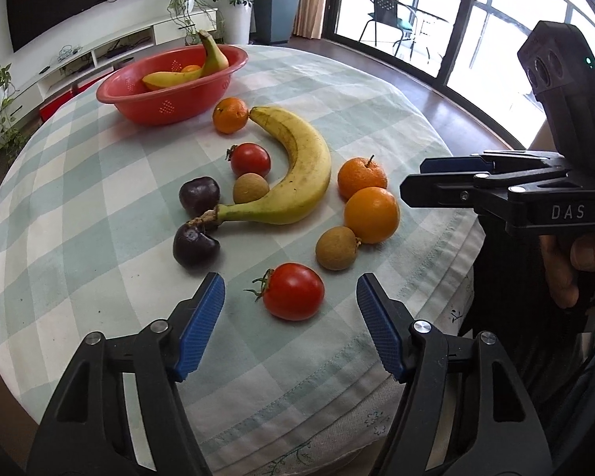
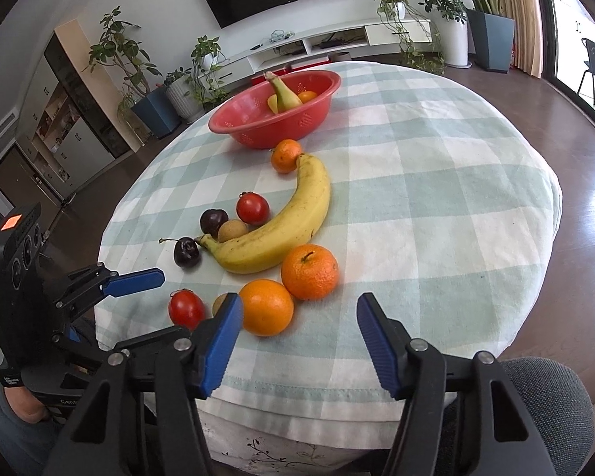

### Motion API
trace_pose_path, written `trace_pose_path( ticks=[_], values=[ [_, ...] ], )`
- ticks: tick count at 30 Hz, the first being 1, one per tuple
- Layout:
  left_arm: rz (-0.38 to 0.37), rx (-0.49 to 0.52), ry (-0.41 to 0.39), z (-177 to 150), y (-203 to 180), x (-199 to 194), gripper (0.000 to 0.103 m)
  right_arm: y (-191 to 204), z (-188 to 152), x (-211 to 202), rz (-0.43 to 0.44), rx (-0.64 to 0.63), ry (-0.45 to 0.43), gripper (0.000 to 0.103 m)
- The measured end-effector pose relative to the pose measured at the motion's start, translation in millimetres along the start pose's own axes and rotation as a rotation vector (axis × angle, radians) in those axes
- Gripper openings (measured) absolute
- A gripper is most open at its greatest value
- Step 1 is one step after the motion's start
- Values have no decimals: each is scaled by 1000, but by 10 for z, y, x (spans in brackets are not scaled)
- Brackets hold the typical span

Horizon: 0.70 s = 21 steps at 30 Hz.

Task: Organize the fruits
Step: 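Move the left gripper to the red tomato and close on it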

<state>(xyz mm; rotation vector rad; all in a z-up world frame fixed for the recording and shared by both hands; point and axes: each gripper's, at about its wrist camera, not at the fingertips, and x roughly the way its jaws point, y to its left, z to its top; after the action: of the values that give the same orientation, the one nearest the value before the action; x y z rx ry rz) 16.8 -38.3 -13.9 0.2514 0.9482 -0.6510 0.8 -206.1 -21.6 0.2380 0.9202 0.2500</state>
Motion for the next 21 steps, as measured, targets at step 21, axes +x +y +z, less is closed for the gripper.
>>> trace_pose_path(
  ticks=[21],
  values=[
    [-35, 15, 59, 49, 54, 258, 34, 42, -26, 80, 12, -9, 32, 62]
  ],
)
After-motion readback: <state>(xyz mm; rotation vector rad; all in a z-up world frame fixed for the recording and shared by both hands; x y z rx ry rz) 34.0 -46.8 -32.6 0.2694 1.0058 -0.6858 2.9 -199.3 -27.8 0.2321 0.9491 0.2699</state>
